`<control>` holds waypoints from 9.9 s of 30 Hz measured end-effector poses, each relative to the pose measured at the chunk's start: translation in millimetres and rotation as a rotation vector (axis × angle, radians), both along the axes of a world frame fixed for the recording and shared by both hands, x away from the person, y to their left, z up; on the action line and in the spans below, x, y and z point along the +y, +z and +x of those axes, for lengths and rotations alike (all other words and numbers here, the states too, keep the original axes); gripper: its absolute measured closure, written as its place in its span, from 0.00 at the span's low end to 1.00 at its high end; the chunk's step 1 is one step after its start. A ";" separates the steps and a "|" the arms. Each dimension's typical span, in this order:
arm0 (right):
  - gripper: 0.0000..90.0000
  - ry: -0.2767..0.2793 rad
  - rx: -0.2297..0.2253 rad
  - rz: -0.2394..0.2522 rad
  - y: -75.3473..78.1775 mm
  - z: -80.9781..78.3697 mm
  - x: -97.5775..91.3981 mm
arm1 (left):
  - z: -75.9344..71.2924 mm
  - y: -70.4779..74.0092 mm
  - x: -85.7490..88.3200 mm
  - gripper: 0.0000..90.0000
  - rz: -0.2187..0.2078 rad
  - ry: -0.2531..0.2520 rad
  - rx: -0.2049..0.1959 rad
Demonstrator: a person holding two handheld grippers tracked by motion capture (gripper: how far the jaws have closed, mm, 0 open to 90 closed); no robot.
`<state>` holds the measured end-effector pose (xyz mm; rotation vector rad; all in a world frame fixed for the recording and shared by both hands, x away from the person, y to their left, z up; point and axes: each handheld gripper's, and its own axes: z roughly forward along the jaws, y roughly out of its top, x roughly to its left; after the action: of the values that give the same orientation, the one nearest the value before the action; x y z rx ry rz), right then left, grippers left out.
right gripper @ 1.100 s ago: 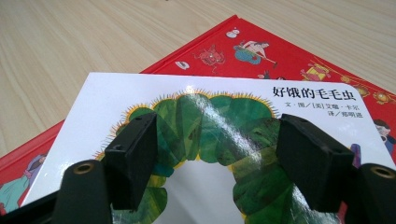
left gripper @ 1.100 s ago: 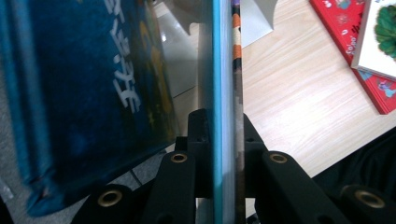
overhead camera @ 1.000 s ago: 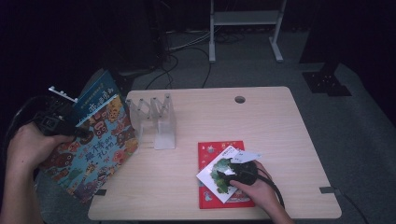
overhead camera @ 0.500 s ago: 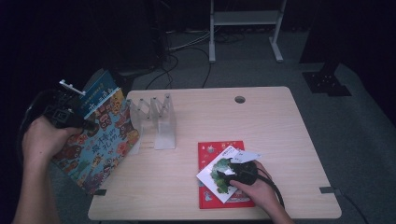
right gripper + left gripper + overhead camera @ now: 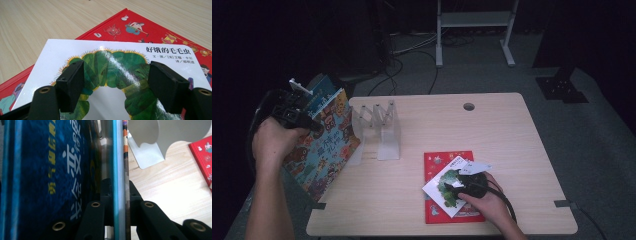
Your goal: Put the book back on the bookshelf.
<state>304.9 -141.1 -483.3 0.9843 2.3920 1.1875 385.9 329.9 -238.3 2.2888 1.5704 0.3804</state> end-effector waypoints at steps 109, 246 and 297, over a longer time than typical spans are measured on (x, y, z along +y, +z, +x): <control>0.33 -0.006 -0.035 -0.013 12.8 -16.9 -56.2 | -15.7 -146.6 -141.9 0.35 -0.231 -0.566 -0.075; 0.27 -0.084 -0.010 -0.040 -11.8 -6.7 -14.4 | -22.9 -233.3 -193.9 0.08 -0.321 -0.672 0.122; 0.17 -0.078 -0.001 -0.048 -12.8 -38.0 24.5 | -31.7 -216.0 -197.2 0.04 -0.337 -0.653 0.084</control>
<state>266.9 -116.6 -496.1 1.0512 2.3468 1.0976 354.2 132.7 -454.3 2.3888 0.7586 -0.1409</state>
